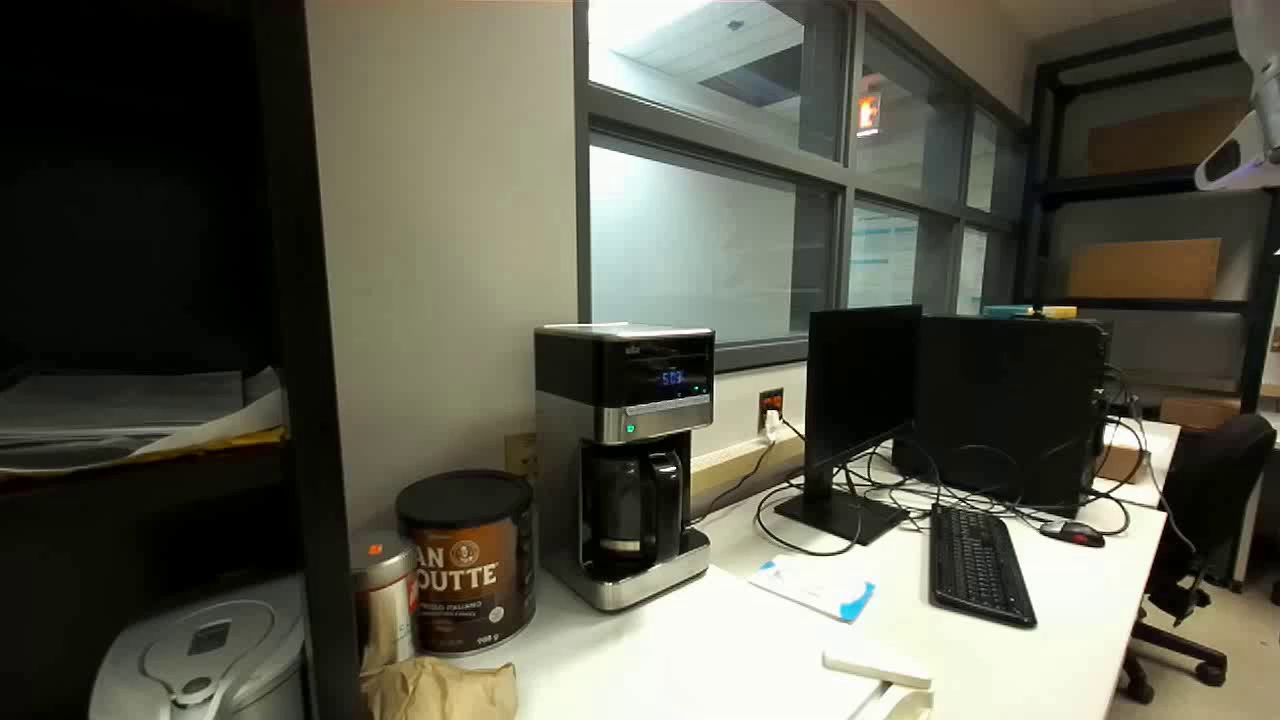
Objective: Push the button on the far right of the coffee maker
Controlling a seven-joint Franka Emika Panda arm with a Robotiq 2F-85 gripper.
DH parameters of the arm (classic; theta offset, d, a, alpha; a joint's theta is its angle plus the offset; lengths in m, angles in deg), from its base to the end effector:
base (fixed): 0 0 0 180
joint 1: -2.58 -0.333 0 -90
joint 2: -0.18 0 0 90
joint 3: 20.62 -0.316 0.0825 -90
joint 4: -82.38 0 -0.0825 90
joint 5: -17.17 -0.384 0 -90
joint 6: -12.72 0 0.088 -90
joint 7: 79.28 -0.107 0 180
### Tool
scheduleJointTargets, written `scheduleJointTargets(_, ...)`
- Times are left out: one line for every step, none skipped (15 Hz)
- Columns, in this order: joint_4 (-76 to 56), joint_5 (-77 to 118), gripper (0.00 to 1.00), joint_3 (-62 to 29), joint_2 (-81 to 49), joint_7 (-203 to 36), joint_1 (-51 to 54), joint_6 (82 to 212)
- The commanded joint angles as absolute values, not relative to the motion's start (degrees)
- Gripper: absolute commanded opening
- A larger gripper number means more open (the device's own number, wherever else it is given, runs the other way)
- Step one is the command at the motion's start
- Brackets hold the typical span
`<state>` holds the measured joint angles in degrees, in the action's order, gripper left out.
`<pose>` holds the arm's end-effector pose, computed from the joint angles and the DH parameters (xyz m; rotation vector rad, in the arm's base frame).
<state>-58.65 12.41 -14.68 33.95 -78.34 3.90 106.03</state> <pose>0.3421 -0.0376 0.4811 -2.9628 0.1495 0.3540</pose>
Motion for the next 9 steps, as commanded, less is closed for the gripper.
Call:
scheduleJointTargets(-58.6, 12.1, 1.00, -15.4, 33.9, -77.9, 4.8, 105.9)
scheduleJointTargets(-58.6, 12.1, 1.00, -15.4, 33.9, -77.9, 4.8, 105.9)
scheduleJointTargets(-58.6, 12.1, 1.00, -15.4, 33.9, -77.9, 4.8, 105.9)
scheduleJointTargets(-58.6, 12.1, 1.00, -15.4, 33.9, -77.9, 4.8, 105.9)
scheduleJointTargets(-58.6, 12.1, 1.00, -15.4, 33.9, -77.9, 4.8, 105.9)
scheduleJointTargets(-58.6, 12.1, 1.00, -15.4, 33.9, -77.9, 4.8, 105.9)
scheduleJointTargets(-58.2, 12.5, 1.00, -15.4, 33.3, -77.6, 4.8, 106.1)
scheduleJointTargets(-57.7, 13.1, 1.00, -15.5, 32.5, -77.2, 4.8, 106.2)
scheduleJointTargets(-57.1, 13.8, 1.00, -15.6, 31.7, -76.8, 4.8, 106.4)
